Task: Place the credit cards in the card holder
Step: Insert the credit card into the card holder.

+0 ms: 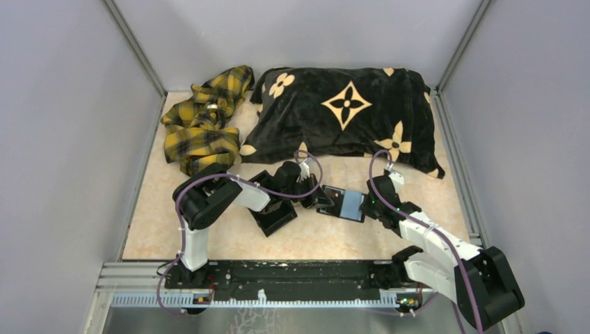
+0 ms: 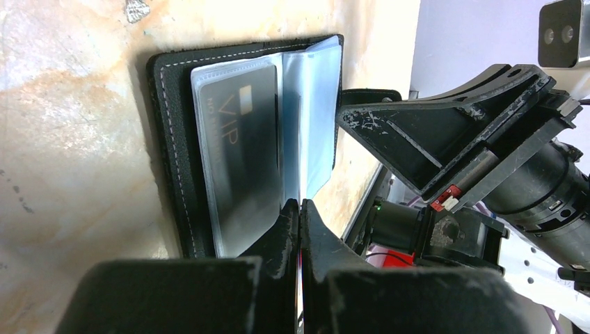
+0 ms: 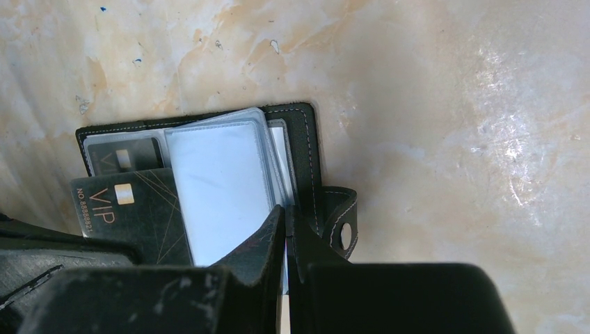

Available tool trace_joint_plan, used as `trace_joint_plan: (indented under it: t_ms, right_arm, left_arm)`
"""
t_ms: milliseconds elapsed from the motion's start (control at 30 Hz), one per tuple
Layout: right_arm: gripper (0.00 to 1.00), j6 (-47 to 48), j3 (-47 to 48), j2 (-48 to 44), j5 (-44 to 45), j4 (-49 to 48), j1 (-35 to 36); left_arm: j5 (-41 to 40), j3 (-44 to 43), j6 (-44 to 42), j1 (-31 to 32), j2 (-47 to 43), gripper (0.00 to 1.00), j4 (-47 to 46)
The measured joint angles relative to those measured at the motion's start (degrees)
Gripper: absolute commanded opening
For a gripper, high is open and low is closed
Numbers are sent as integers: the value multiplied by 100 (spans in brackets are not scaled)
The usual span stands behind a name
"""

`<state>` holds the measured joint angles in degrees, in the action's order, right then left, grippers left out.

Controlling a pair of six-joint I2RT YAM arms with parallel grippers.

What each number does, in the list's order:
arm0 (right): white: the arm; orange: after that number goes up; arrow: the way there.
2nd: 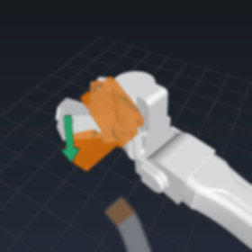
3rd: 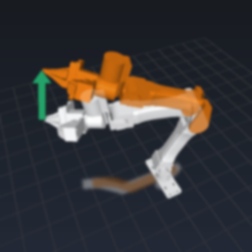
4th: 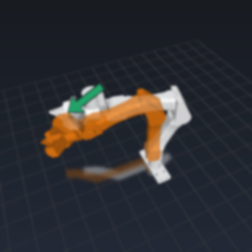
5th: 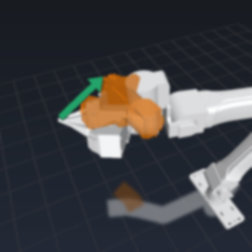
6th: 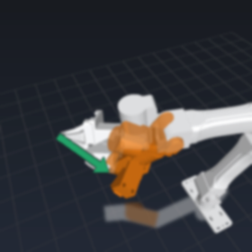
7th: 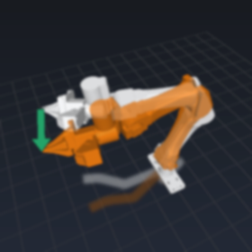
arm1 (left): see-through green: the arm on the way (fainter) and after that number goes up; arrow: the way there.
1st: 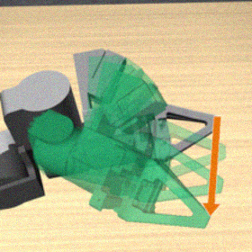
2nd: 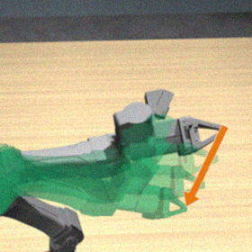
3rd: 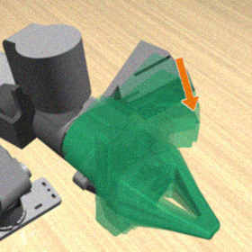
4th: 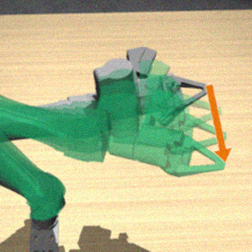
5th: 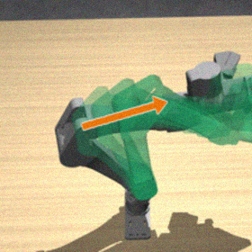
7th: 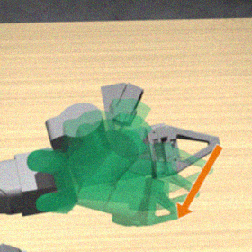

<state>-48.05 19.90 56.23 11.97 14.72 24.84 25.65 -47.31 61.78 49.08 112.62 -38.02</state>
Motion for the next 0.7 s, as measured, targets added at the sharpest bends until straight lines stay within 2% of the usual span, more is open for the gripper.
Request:
trace_joint_plan:
  t_ms: [700]
  right_arm:
    - [3,2,0,0,0,0,0]
  left_arm:
    - [76,28,-17,0,111,0,-398]
